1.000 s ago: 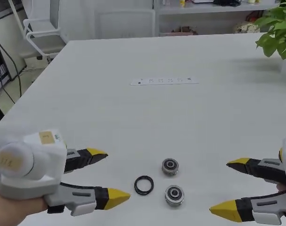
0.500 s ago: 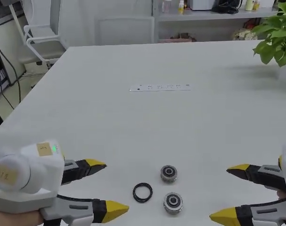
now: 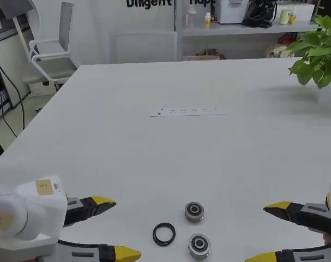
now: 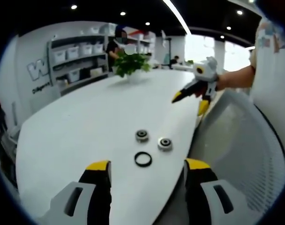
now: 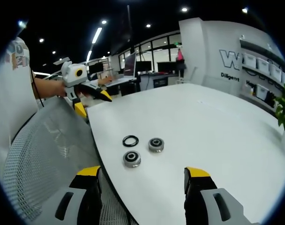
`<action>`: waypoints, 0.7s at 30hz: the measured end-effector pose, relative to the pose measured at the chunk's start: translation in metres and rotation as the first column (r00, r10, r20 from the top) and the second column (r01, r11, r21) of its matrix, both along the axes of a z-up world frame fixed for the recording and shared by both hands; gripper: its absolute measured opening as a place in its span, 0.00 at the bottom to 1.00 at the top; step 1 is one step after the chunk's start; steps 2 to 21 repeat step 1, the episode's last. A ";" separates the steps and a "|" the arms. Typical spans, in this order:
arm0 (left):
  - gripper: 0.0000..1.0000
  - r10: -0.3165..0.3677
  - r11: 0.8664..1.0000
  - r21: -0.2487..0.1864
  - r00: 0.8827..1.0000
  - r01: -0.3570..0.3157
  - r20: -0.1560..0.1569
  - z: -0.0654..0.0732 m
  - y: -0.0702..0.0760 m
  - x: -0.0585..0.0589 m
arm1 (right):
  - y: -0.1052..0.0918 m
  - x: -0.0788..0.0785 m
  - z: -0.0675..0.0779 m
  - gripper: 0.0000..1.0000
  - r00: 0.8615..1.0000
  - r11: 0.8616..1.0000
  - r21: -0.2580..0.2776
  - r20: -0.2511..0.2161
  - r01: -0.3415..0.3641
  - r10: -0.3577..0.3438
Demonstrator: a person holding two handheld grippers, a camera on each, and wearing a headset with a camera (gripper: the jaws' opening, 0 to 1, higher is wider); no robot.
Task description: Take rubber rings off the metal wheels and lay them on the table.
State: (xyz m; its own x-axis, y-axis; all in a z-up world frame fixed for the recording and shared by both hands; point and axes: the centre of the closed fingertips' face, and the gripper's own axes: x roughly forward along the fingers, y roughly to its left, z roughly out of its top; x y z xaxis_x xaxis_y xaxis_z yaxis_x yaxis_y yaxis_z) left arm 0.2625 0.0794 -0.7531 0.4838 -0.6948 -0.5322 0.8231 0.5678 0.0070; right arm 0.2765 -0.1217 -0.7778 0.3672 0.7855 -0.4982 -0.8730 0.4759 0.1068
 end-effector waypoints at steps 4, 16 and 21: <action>0.64 0.000 1.000 0.000 1.000 0.000 -0.003 -0.001 0.001 -0.001 | -0.001 0.001 0.002 0.68 1.000 1.000 0.014 0.001 0.008 -0.008; 0.64 0.000 1.000 0.000 1.000 0.000 -0.003 -0.001 0.001 -0.001 | -0.001 0.001 0.002 0.68 1.000 1.000 0.014 0.001 0.008 -0.008; 0.64 0.000 1.000 0.000 1.000 0.000 -0.003 -0.001 0.001 -0.001 | -0.001 0.001 0.002 0.68 1.000 1.000 0.014 0.001 0.008 -0.008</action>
